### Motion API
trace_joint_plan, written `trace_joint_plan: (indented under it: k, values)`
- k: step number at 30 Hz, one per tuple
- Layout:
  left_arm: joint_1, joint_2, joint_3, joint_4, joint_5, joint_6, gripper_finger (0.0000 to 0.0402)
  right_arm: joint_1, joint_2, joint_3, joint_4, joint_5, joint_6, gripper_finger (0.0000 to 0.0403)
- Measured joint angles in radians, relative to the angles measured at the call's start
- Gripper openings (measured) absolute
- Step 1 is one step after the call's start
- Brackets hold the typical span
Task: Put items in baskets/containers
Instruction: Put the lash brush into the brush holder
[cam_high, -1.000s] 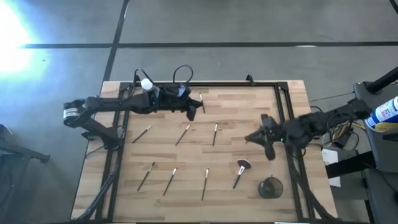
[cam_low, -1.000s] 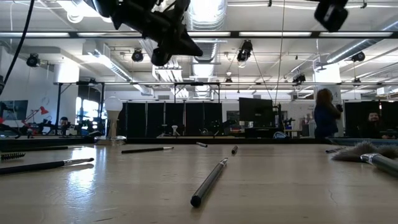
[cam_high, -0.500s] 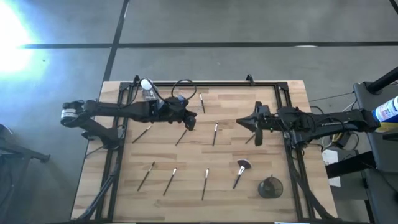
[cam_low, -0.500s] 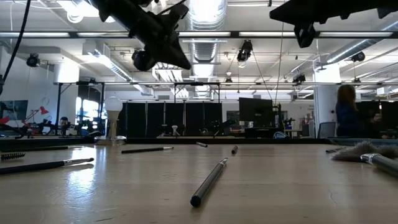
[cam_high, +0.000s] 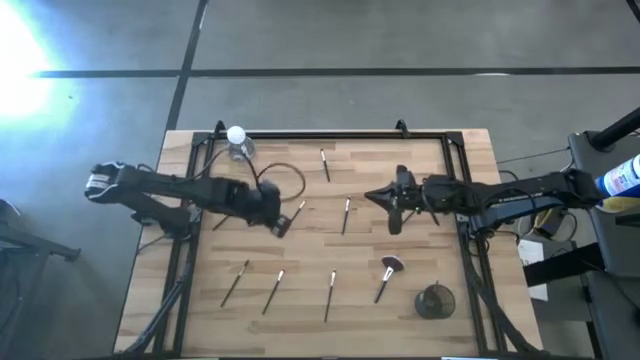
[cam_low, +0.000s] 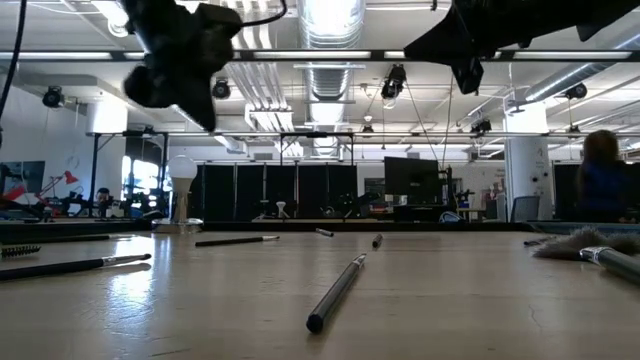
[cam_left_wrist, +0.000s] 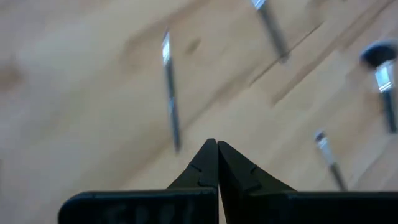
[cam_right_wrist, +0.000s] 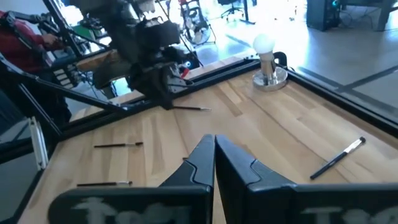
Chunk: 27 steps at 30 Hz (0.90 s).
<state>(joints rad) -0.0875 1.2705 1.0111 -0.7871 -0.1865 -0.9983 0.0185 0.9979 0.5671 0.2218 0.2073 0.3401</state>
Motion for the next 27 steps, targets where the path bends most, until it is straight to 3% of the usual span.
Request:
trace_joint_plan:
  k: [6,10,14,18,27]
  values:
    - [-0.197,0.0,-0.026,-0.204,0.001,-0.298,0.0,0.0,0.028,0.0,0.0,-0.005,-0.001,0.0008]
    - [-0.299,0.0,-0.117,-0.189,0.029,-0.484,0.0,0.0,0.032,0.0,0.0,-0.006,-0.013,0.0009]
    - [-0.324,-0.001,-0.23,-0.088,0.035,-0.612,0.0002,0.0,0.031,0.0,0.0,-0.006,-0.034,0.0009]
    - [-0.324,-0.001,-0.295,0.048,0.038,-0.628,0.003,0.0,0.023,0.0,0.002,-0.006,-0.028,0.0009]
    - [-0.324,0.006,-0.317,0.003,0.119,-0.622,0.0125,0.001,0.007,0.0,-0.001,-0.006,-0.006,0.0009]
